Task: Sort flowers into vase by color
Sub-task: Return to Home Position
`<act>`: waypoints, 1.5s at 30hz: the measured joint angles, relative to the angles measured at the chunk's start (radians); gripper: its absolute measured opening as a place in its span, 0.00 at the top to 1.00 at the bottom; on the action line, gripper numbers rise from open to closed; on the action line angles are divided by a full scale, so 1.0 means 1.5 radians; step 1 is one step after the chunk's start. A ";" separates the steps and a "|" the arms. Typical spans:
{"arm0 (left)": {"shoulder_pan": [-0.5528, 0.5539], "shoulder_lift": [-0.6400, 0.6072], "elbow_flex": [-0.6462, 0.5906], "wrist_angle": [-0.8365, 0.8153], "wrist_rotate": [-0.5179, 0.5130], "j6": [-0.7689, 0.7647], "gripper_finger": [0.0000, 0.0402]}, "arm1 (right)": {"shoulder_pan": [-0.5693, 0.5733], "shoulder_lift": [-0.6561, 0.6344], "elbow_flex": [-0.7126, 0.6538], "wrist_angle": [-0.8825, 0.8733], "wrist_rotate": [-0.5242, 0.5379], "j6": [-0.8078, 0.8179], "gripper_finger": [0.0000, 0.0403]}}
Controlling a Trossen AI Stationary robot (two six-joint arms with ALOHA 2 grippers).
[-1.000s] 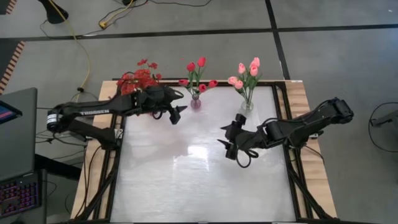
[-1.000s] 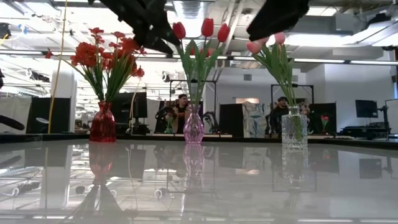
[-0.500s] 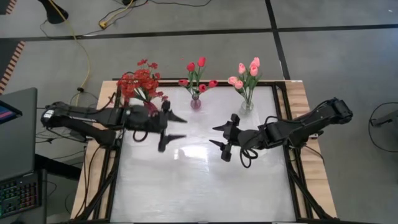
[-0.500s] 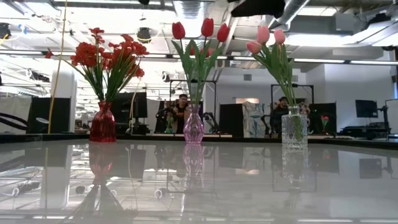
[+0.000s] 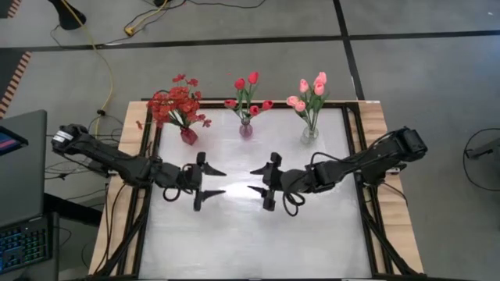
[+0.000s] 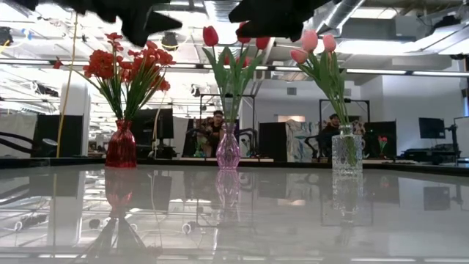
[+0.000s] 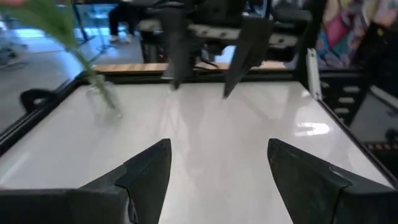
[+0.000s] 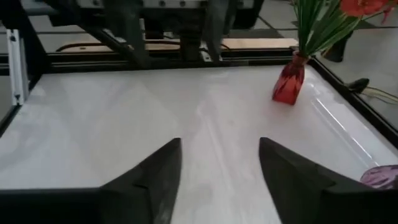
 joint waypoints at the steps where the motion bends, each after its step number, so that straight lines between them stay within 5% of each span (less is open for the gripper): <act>1: 0.010 -0.015 -0.025 0.019 0.000 -0.006 0.37 | -0.006 -0.004 0.000 -0.006 -0.008 -0.001 0.43; 6: 0.071 -0.131 -0.134 0.056 0.006 -0.027 0.37 | -0.038 -0.041 -0.003 -0.073 -0.023 -0.001 0.75; 10: 0.133 -0.252 -0.205 0.063 0.040 -0.032 0.37 | -0.076 -0.092 -0.081 -0.010 -0.118 0.007 0.96; 15: 0.208 -0.392 -0.273 0.063 0.106 -0.043 0.37 | -0.138 -0.182 -0.236 0.131 -0.221 0.065 0.90; 24: 0.315 -0.550 -0.310 -0.041 0.169 -0.049 0.37 | -0.198 -0.315 -0.425 0.250 -0.229 0.129 0.96; 33: 0.358 -0.608 -0.354 -0.082 0.176 -0.065 0.37 | -0.168 -0.399 -0.541 0.304 -0.145 0.169 0.91; 45: 0.358 -0.608 -0.355 -0.138 0.155 -0.062 0.37 | -0.163 -0.416 -0.666 0.442 -0.141 0.156 0.92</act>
